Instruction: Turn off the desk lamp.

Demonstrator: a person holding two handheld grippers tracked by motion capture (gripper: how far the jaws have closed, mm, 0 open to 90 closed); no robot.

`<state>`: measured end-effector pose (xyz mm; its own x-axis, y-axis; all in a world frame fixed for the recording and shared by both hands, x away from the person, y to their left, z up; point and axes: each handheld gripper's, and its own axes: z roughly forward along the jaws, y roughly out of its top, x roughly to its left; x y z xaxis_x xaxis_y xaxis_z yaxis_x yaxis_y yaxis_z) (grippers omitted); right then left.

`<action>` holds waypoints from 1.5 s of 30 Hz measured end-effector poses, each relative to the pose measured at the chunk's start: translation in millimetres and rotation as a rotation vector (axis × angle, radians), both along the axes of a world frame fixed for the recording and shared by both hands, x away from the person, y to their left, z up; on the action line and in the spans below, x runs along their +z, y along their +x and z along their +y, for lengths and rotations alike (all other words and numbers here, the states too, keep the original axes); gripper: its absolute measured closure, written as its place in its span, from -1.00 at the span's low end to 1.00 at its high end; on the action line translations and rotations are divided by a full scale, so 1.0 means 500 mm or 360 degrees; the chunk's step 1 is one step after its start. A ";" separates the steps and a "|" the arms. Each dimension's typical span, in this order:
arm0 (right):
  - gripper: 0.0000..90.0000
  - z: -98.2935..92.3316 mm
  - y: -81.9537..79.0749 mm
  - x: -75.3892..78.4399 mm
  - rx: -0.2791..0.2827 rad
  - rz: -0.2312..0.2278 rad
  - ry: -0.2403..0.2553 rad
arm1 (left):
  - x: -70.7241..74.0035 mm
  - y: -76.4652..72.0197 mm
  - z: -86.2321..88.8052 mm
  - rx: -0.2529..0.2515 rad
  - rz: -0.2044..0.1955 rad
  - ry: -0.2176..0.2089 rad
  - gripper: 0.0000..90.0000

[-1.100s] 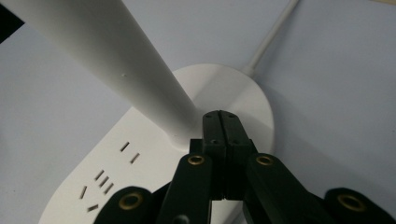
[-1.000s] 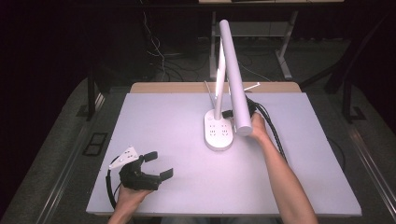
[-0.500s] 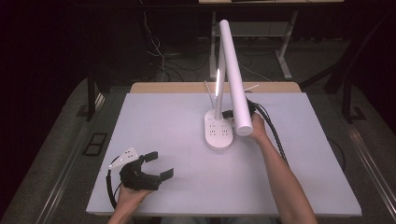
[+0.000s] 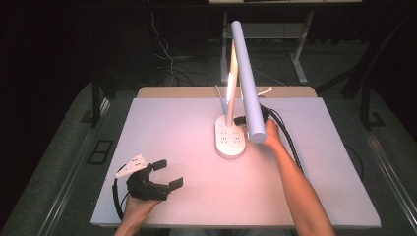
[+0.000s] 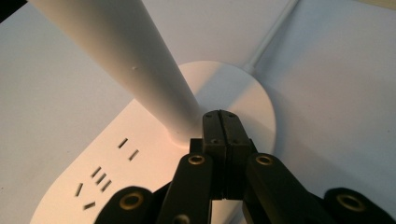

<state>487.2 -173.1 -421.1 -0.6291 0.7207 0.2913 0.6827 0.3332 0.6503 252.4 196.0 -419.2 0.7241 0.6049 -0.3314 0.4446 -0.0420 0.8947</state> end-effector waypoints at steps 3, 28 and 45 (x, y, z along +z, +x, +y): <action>1.00 0.010 -0.004 0.001 -0.0022 -0.0026 -0.0047 | 0.001 -0.001 0.001 0.0001 0.0000 -0.0009 -1.00; 1.00 0.003 -0.010 -0.004 -0.0047 -0.0041 -0.0014 | 0.000 -0.002 0.002 0.0001 0.0002 -0.0010 -1.00; 1.00 -0.004 -0.017 0.019 -0.0076 -0.0082 0.0054 | -0.002 0.003 0.000 0.0002 0.0012 -0.0012 -1.00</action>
<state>478.8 -175.3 -411.8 -0.6093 0.7404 0.2838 0.6624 0.2785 0.6955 253.9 195.9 -420.4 0.7206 0.6035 -0.3413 0.4514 -0.0348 0.8916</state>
